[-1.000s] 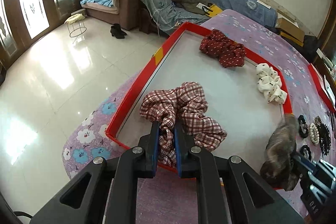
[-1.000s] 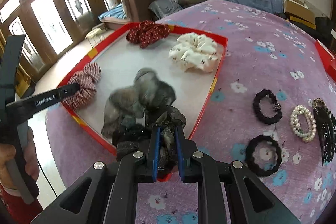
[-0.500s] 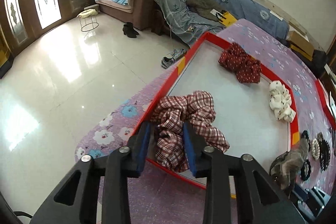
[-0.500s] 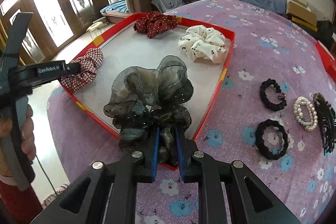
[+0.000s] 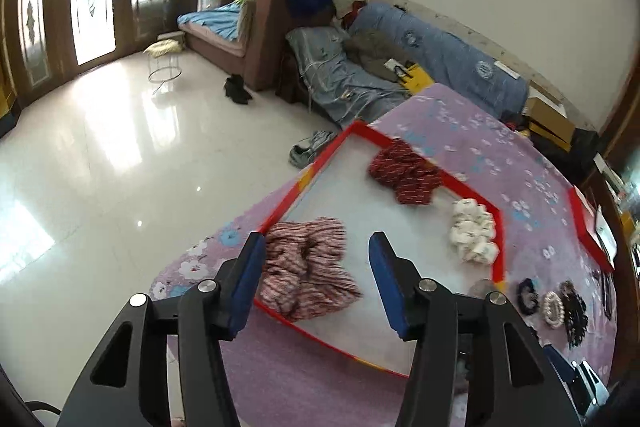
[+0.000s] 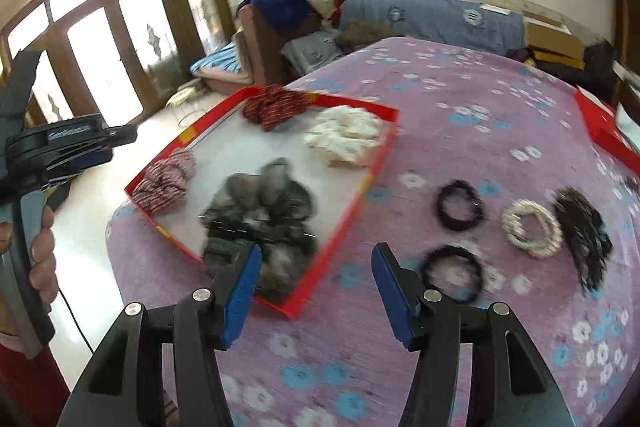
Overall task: Organize jewelry
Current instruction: 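Grasp the black hair tie with left tool while right tool grasps black claw clip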
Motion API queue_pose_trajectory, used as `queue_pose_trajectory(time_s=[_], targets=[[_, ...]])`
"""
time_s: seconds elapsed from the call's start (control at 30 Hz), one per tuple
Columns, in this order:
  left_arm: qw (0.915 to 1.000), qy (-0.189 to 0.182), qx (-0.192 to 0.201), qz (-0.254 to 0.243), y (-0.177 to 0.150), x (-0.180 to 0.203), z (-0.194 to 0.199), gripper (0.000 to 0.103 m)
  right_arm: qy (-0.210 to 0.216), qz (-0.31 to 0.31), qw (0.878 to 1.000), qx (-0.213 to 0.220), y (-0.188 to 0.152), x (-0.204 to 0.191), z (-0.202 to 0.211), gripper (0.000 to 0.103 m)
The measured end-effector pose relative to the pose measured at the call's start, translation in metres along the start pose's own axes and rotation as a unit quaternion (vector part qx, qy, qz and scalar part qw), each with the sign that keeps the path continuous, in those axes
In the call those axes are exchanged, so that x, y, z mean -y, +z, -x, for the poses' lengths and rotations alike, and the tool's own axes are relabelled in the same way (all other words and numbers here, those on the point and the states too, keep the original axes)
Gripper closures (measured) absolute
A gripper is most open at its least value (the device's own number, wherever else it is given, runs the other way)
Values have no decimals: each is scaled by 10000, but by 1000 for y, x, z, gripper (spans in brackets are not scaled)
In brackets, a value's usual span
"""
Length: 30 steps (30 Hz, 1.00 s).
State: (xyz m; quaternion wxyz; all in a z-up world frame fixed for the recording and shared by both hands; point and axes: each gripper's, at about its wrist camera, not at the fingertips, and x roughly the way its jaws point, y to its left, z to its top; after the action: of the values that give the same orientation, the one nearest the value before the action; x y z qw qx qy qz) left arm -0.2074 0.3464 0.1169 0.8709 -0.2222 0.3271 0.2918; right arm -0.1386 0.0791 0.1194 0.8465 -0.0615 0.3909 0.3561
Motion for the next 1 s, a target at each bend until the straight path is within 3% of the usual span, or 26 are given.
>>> queue_pose_trajectory(time_s=[0.27,0.43,0.57,0.73,0.83,1.0], targets=[[9937,-434,95,-1030,-21,79,17,48,-737,-1137,9906,169,-39,107,57,41],[9802,-892,-186,-1758,-49,143,11,47,-1017,-1947,9755,148,-69,165,83,41],[9630,-1315,-492,-2302,-76,186,5,48,-1193,-2152,9692,114,-81,187,90,41],[9441,-1593,-819,-2769,-105,224,-11,48,-1143,-2387,9643,122,-82,207,89,41],[9390,-1687,-1137,-2775,-114,237,-27,48,-1034,-2483,9630,183,-70,219,83,41],[9340,-1663,-1289,-2886,-121,252,-45,48,-1108,-2354,9654,176,-48,223,69,41]])
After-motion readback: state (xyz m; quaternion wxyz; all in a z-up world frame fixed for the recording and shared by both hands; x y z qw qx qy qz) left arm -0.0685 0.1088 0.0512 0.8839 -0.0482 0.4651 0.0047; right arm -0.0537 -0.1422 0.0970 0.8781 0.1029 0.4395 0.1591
